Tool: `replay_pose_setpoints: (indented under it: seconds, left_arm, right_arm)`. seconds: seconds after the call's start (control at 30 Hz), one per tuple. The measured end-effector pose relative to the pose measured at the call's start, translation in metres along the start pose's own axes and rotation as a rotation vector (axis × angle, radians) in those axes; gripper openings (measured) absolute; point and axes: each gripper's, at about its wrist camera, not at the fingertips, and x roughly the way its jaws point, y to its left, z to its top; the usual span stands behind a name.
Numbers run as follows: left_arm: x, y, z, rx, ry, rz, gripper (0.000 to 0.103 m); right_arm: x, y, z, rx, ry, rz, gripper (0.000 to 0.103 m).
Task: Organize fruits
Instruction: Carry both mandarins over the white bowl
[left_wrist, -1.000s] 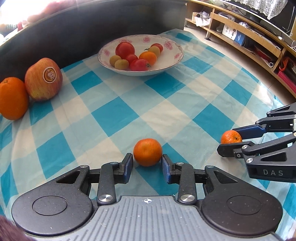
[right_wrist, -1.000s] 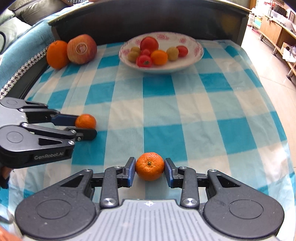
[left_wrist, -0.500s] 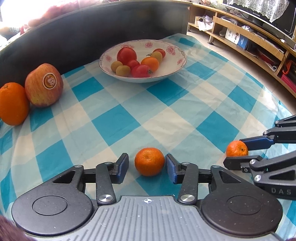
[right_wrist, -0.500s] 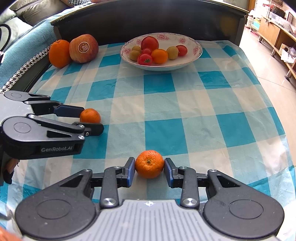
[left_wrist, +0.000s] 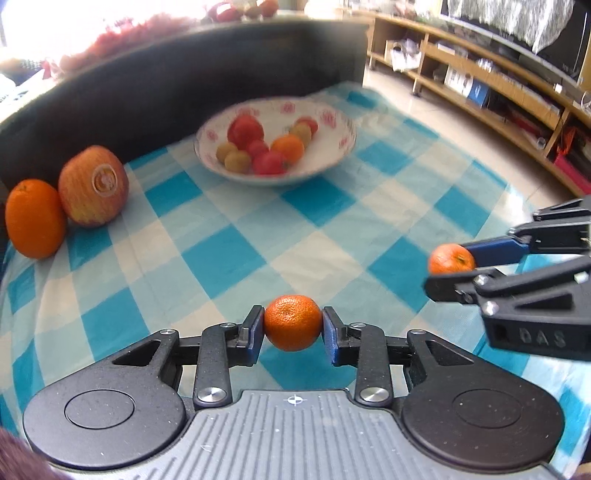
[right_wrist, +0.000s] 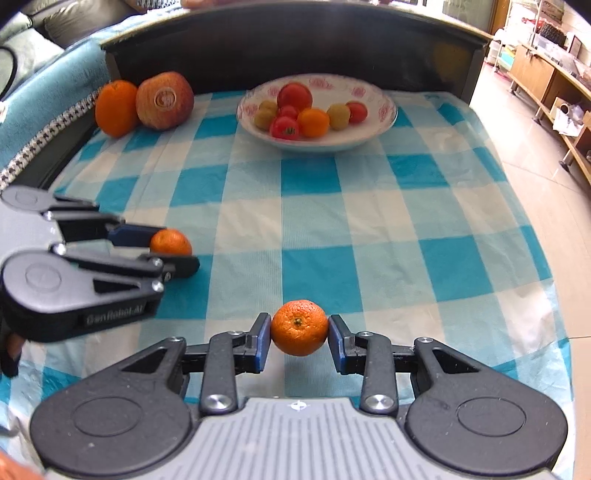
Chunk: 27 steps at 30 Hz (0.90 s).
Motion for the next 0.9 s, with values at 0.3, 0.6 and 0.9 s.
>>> replay_pose_setpoints:
  seconds: [0.3, 0.6, 0.9]
  left_arm:
    - [0.008, 0.015, 0.045, -0.047, -0.064, -0.033, 0.041]
    - [0.038, 0.025, 0.092, -0.05, -0.091, -0.007, 0.041]
    - [0.064, 0.032, 0.11, -0.05, -0.08, 0.014, 0.041]
  right_arm:
    - [-0.011, -0.009, 0.045, 0.056, -0.102, 0.012, 0.037]
    - [0.014, -0.031, 0.098, 0.076, -0.144, 0.001, 0.037]
    - [0.047, -0.044, 0.131, 0.057, -0.146, -0.017, 0.037]
